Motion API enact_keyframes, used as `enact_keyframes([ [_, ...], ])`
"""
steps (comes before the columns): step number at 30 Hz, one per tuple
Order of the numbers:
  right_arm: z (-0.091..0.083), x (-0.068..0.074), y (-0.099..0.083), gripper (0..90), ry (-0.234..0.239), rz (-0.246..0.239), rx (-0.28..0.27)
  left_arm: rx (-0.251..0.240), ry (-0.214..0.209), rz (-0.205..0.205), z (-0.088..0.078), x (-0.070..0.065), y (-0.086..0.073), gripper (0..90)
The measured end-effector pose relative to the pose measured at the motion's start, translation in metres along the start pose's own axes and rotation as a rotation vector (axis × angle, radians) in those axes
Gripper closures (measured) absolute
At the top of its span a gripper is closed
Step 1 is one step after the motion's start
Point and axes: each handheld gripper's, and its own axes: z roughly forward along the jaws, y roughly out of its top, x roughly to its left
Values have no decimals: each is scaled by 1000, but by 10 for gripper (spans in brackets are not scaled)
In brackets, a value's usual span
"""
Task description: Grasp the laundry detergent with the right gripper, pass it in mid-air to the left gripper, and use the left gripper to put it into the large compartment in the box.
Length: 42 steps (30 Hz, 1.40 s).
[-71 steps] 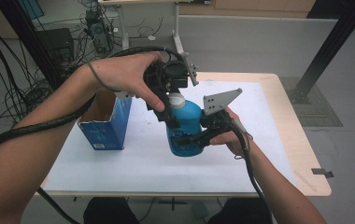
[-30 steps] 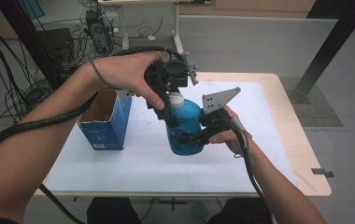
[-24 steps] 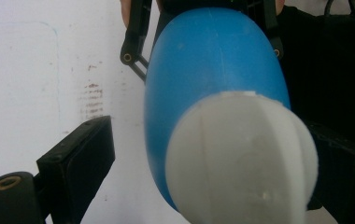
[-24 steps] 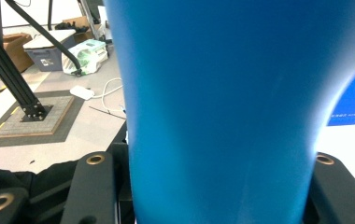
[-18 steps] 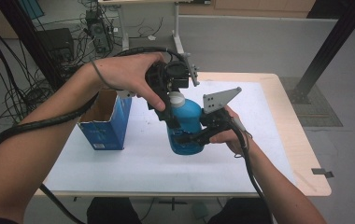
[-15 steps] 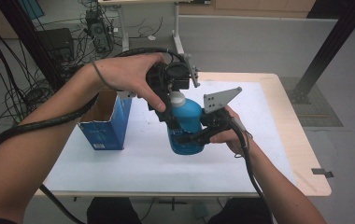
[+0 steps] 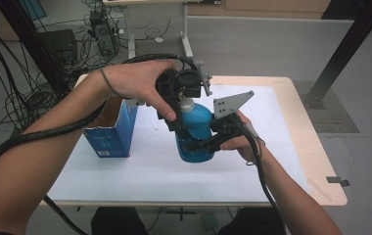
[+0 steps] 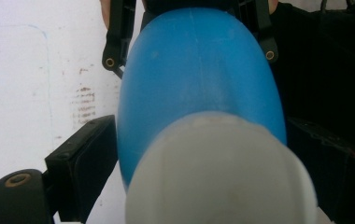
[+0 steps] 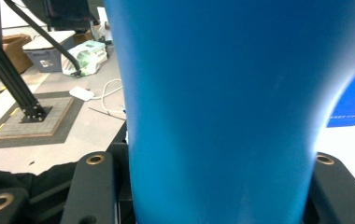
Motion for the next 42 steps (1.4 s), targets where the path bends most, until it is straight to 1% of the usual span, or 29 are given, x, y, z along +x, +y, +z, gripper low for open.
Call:
enact_keyframes([
  [4,0,1,0,450,5,-1,4,0,-1,-2,0,0,0,168],
  [7,0,1,0,450,4,2,2,-3,-5,1,-1,-1,1,216],
  [11,0,1,0,450,3,2,4,-13,2,3,-3,-1,2,273],
  [12,1,2,0,450,6,10,1,-14,5,4,-4,-1,3,286],
  [13,1,1,0,450,4,2,4,-15,3,3,-4,-1,3,294],
  [18,1,2,1,450,6,1,4,-13,15,3,-6,-1,3,365],
  [23,0,0,1,450,2,0,3,-15,19,0,-6,1,3,370],
  [27,0,0,0,447,-1,5,-7,-32,22,-5,-7,1,3,373],
  [31,1,-1,-1,444,-10,4,-16,-23,31,-10,-6,2,3,375],
  [33,2,-1,-2,443,-10,4,-17,-16,32,-6,-5,2,4,375],
  [42,2,-2,-3,444,-13,10,-14,-12,33,-8,-4,3,4,376],
])
